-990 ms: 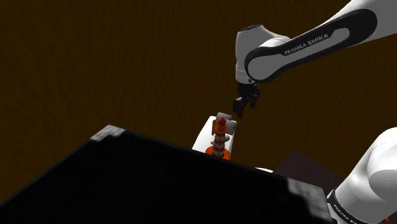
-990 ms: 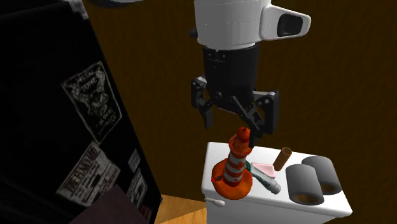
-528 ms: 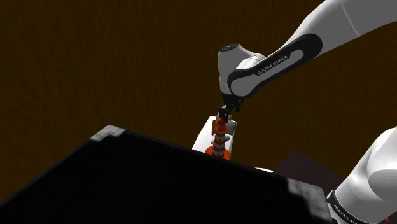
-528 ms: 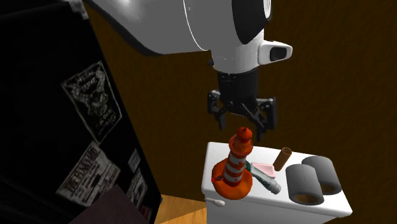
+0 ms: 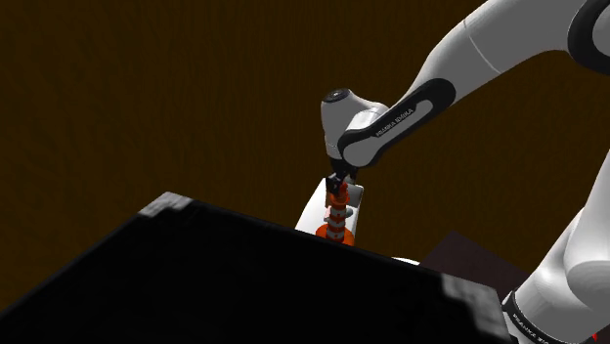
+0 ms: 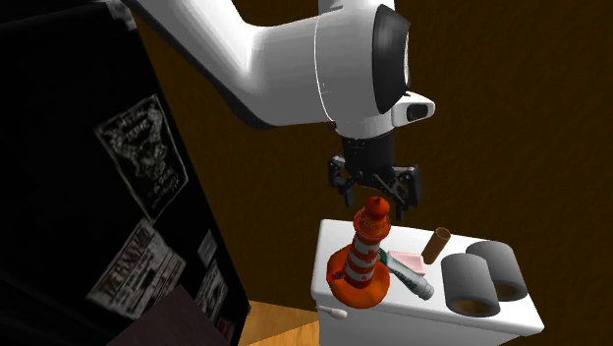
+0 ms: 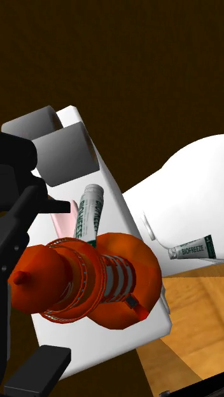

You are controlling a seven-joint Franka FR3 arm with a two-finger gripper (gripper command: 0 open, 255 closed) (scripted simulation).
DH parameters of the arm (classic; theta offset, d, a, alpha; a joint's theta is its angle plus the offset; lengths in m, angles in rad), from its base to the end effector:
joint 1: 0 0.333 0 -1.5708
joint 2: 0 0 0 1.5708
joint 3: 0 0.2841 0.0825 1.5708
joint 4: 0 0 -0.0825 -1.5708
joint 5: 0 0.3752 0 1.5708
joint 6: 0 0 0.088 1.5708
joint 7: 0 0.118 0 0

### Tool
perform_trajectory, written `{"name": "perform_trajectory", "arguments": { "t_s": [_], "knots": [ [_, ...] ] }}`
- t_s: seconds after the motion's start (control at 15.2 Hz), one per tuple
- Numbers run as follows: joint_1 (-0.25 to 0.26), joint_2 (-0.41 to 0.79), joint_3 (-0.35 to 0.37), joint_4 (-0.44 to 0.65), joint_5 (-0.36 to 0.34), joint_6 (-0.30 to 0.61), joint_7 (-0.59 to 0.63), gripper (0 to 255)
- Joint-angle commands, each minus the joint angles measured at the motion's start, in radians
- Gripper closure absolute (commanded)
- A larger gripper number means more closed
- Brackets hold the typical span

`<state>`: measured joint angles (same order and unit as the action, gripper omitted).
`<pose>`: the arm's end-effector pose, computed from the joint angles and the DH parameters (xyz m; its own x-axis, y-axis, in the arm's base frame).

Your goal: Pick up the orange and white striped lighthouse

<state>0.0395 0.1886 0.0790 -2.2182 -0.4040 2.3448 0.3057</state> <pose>0.5263 0.0541 0.2517 0.9946 0.1024 -0.0154 0.1028 -0.9582 0.2671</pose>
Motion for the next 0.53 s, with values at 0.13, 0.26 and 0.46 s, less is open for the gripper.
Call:
{"name": "perform_trajectory", "arguments": {
  "t_s": [0.13,0.26,0.46],
  "knots": [
    [0.002,0.036,-0.005,-0.005,-0.02,0.039,0.023,0],
    [0.003,0.035,-0.005,-0.005,-0.019,0.037,0.022,255],
    [0.002,0.035,-0.005,-0.005,-0.019,0.037,0.022,255]
  ]
}}
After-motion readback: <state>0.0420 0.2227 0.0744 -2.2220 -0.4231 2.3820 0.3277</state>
